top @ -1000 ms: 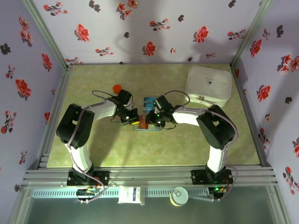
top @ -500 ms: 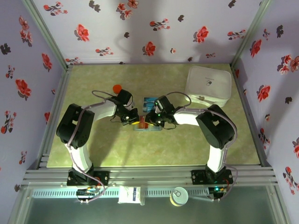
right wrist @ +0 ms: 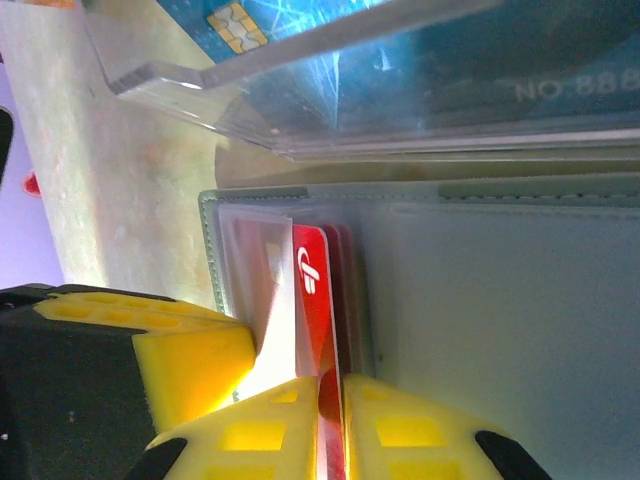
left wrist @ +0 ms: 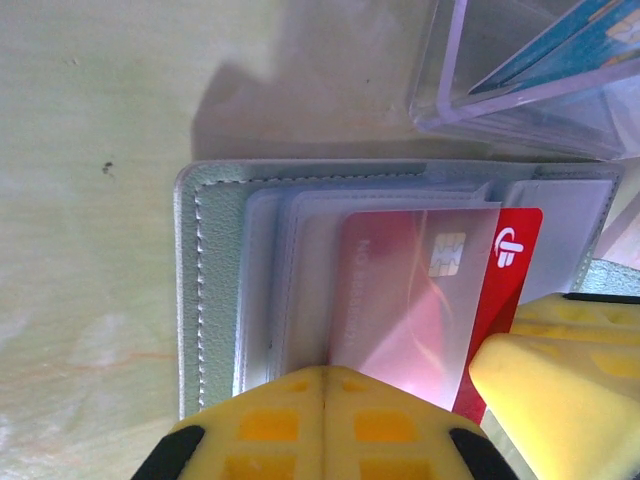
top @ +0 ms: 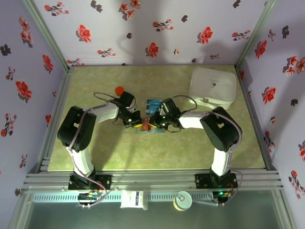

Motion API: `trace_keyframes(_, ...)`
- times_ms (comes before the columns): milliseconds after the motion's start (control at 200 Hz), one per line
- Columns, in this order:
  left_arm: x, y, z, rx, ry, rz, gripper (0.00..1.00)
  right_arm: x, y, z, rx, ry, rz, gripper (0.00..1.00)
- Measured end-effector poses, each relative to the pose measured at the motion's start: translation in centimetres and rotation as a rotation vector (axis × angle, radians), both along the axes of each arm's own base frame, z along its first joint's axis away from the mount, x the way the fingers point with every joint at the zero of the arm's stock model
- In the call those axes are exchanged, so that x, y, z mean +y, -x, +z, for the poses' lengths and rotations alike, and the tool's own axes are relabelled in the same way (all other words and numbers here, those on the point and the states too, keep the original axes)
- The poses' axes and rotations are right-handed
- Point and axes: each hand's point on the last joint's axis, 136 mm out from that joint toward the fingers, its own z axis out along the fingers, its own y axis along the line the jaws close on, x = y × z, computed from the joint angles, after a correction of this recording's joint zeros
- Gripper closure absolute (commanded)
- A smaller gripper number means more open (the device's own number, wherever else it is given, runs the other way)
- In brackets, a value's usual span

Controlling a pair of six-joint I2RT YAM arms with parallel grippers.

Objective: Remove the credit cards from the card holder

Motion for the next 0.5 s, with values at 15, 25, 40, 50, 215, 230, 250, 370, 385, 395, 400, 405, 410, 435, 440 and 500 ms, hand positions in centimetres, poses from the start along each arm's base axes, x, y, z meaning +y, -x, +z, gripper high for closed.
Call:
trace_keyframes(15, 0.0, 0.0, 0.0, 0.000, 0.000, 0.000, 1.00, 0.0, 0.0, 0.0, 0.000, -0.002, 0.000, 0.87)
trace_keyframes(25, 0.0, 0.0, 0.0, 0.000, 0.000, 0.000, 1.00, 0.0, 0.0, 0.0, 0.000, -0.004, -0.001, 0.87)
trace_keyframes(40, 0.0, 0.0, 0.0, 0.000, 0.000, 0.000, 1.00, 0.0, 0.0, 0.0, 0.000, -0.006, -0.003, 0.88)
trace_keyframes(50, 0.0, 0.0, 0.0, 0.000, 0.000, 0.000, 1.00, 0.0, -0.1, 0.0, 0.000, -0.007, -0.004, 0.88)
trace_keyframes(215, 0.0, 0.0, 0.0, 0.000, 0.000, 0.000, 1.00, -0.2, -0.2, 0.0, 0.004, -0.022, -0.015, 0.92)
trace_keyframes(230, 0.0, 0.0, 0.0, 0.000, 0.000, 0.000, 1.00, -0.2, -0.2, 0.0, 0.004, -0.022, -0.016, 0.92)
trace_keyframes(250, 0.0, 0.0, 0.0, 0.000, 0.000, 0.000, 1.00, -0.3, -0.2, -0.1, 0.005, -0.023, -0.016, 0.92)
trace_keyframes(370, 0.0, 0.0, 0.0, 0.000, 0.000, 0.000, 1.00, -0.6, -0.2, -0.2, 0.006, -0.022, -0.021, 0.92)
trace_keyframes(385, 0.0, 0.0, 0.0, 0.000, 0.000, 0.000, 1.00, -0.6, -0.2, -0.2, 0.006, -0.022, -0.022, 0.92)
trace_keyframes(395, 0.0, 0.0, 0.0, 0.000, 0.000, 0.000, 1.00, -0.7, -0.2, -0.2, 0.006, -0.022, -0.022, 0.92)
trace_keyframes(400, 0.0, 0.0, 0.0, 0.000, 0.000, 0.000, 1.00, -0.7, -0.2, -0.2, 0.005, -0.022, -0.022, 0.92)
trace_keyframes(405, 0.0, 0.0, 0.0, 0.000, 0.000, 0.000, 1.00, -0.7, -0.2, -0.2, 0.005, -0.022, -0.023, 0.92)
trace_keyframes(410, 0.0, 0.0, 0.0, 0.000, 0.000, 0.000, 1.00, -0.7, -0.2, -0.2, 0.006, -0.021, -0.023, 0.92)
trace_keyframes(435, 0.0, 0.0, 0.0, 0.000, 0.000, 0.000, 1.00, -0.8, -0.2, -0.1, 0.004, -0.021, -0.024, 0.92)
trace_keyframes(440, 0.0, 0.0, 0.0, 0.000, 0.000, 0.000, 1.00, -0.9, -0.2, -0.2, 0.005, -0.021, -0.024, 0.92)
trace_keyframes(500, 0.0, 0.0, 0.0, 0.000, 0.000, 0.000, 1.00, -1.1, -0.2, 0.0, 0.002, -0.022, -0.029, 0.92)
